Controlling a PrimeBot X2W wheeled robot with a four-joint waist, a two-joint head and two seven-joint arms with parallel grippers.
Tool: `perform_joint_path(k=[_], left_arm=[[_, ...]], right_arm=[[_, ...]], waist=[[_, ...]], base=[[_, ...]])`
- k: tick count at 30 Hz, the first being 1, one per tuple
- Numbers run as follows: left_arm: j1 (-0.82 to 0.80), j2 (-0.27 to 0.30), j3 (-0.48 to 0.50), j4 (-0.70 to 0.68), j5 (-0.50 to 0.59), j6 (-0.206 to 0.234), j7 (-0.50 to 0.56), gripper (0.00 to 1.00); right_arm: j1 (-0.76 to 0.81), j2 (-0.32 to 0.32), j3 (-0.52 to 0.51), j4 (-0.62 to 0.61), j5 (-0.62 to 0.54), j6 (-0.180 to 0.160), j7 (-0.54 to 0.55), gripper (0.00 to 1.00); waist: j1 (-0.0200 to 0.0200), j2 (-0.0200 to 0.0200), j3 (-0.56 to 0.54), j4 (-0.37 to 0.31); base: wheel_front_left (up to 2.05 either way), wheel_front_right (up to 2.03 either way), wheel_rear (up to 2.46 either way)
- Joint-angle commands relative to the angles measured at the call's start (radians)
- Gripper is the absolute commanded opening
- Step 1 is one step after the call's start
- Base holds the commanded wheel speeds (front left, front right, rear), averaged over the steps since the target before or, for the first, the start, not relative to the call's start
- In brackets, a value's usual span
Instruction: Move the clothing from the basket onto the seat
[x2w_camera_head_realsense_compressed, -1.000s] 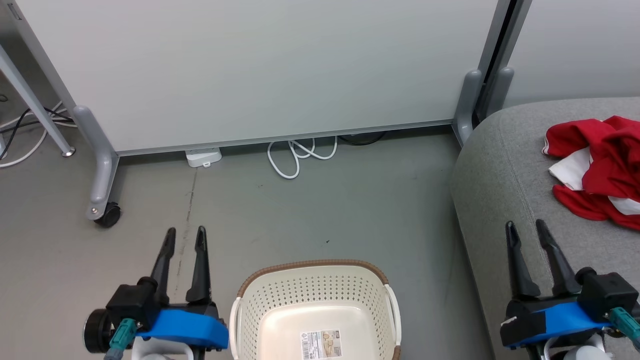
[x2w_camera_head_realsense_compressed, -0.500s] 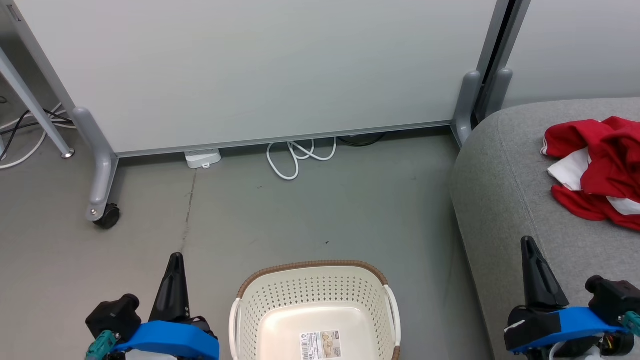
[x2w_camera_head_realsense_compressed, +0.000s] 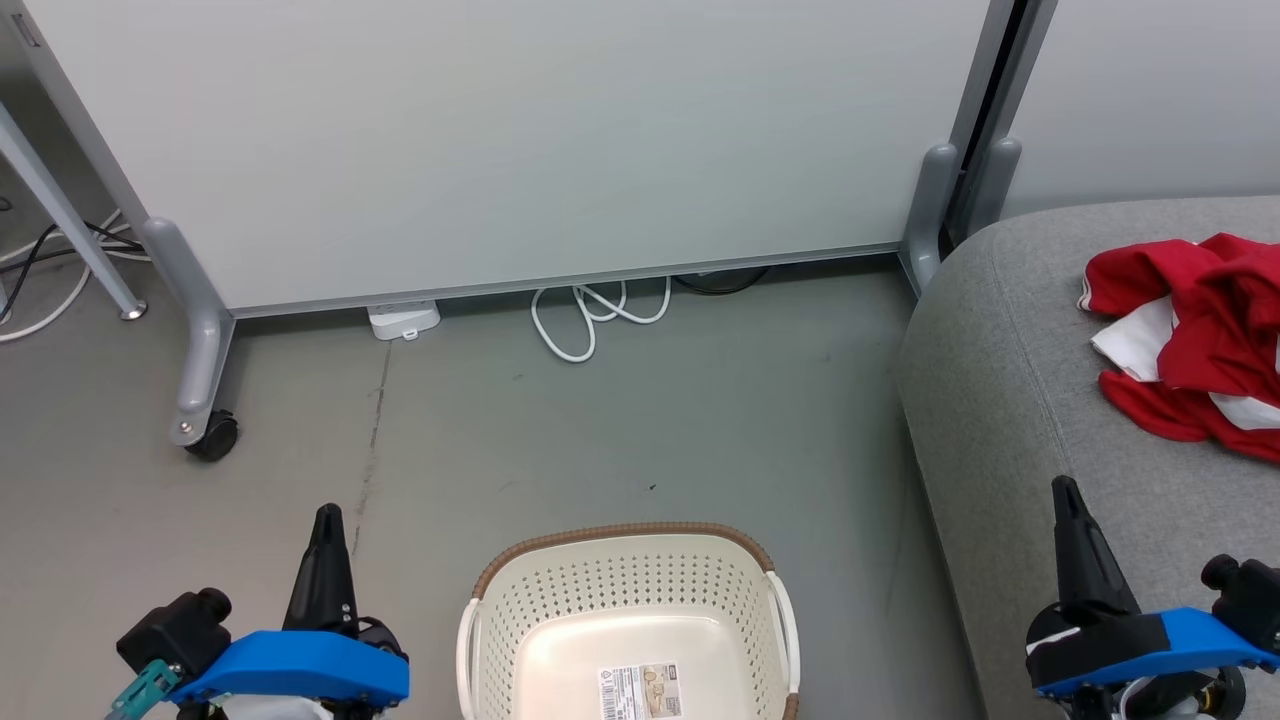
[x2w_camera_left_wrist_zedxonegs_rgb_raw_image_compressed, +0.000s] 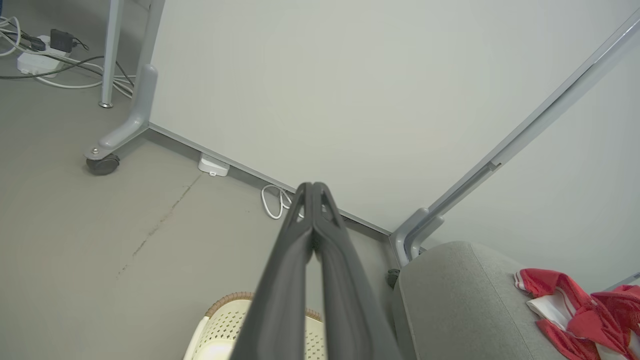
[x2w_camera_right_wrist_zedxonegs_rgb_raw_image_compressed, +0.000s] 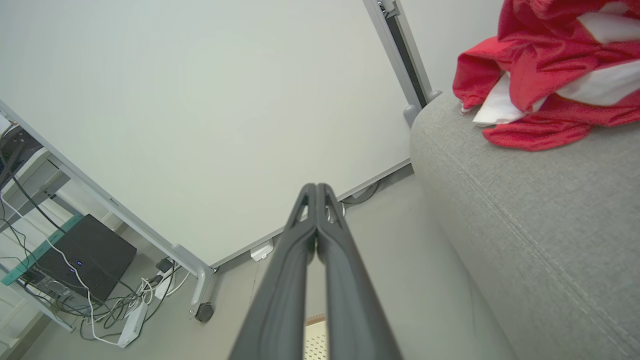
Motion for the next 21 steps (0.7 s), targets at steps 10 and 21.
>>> perform_joint_path(k=[10, 21], left_arm=[[-0.036, 0.001, 0.027, -0.022, -0.152, -0.008, 0.039, 0.0], [-0.042, 0.001, 0.046, -0.027, -0.294, -0.014, 0.077, 0.0]], right_arm=[[-0.029, -0.004, -0.007, -0.014, 0.162, 0.0, 0.039, 0.0], [-0.035, -0.004, -0.011, -0.012, 0.312, 0.0, 0.076, 0.0]], waist=[[0.0, -0.0001, -0.002, -0.002], [0.0, -0.0001, -0.005, -0.005]], base=[[0.0, 0.0, 0.0], [0.0, 0.0, 0.0]])
